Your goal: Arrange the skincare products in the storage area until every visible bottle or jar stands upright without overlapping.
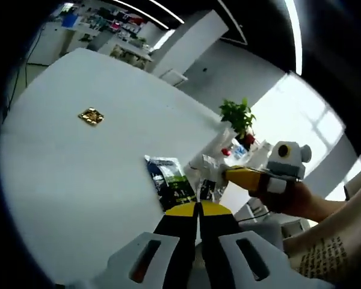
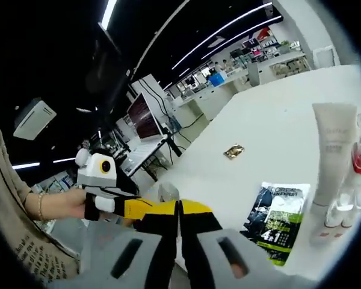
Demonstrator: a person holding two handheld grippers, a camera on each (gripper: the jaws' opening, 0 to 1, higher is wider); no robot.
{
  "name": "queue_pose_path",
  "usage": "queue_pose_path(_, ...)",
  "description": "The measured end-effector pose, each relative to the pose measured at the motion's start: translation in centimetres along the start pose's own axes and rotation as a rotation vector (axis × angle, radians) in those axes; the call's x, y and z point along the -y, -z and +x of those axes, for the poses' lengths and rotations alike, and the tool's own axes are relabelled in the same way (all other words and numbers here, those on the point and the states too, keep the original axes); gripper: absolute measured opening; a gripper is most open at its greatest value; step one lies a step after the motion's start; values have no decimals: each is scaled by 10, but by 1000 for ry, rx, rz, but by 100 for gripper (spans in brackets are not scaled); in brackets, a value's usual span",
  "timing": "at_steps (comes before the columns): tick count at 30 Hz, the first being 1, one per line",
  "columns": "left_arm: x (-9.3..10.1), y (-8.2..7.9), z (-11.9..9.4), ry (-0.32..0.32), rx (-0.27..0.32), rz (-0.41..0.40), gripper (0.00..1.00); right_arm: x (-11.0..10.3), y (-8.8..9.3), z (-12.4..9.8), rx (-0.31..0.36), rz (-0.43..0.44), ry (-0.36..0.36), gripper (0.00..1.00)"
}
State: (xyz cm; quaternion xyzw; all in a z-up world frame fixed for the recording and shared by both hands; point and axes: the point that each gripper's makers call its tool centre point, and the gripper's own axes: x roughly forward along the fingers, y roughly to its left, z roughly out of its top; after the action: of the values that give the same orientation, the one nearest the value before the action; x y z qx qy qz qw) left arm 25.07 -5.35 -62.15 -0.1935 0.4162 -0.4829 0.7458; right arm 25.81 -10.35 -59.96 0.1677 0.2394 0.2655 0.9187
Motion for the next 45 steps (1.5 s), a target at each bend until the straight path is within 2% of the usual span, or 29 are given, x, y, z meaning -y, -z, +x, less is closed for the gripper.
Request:
queue_pose_path(5,-21,10,4,-60,-17,-72,0,11,19,21,-108,-169,93,1)
queue_pose_path(7,-30,14,7,-89,-24,-95,0,15,25,30,-141,-239,109,1)
queue_pose_path(10,-41,17,11,-119,-28,-135,0,24,34,41,-189,-296,134,1)
queue_pose_path(15,-57,24,24,-150,-60,-151,0,42,51,56,-271,-383,167,1)
queue_pose_path(24,-78,34,47,-178,-111,-172,0,66,70,69,-350,-443,204,1)
queue_pose_path(31,-89,36,59,-189,-133,-198,0,81,78,76,-391,-460,215,1)
queue_pose_path(36,-96,38,65,-203,-152,-214,0,88,82,81,-412,-473,217,1)
queue_pose_path(45,-100,42,69,-210,-180,-184,0,93,91,85,-445,-524,211,1)
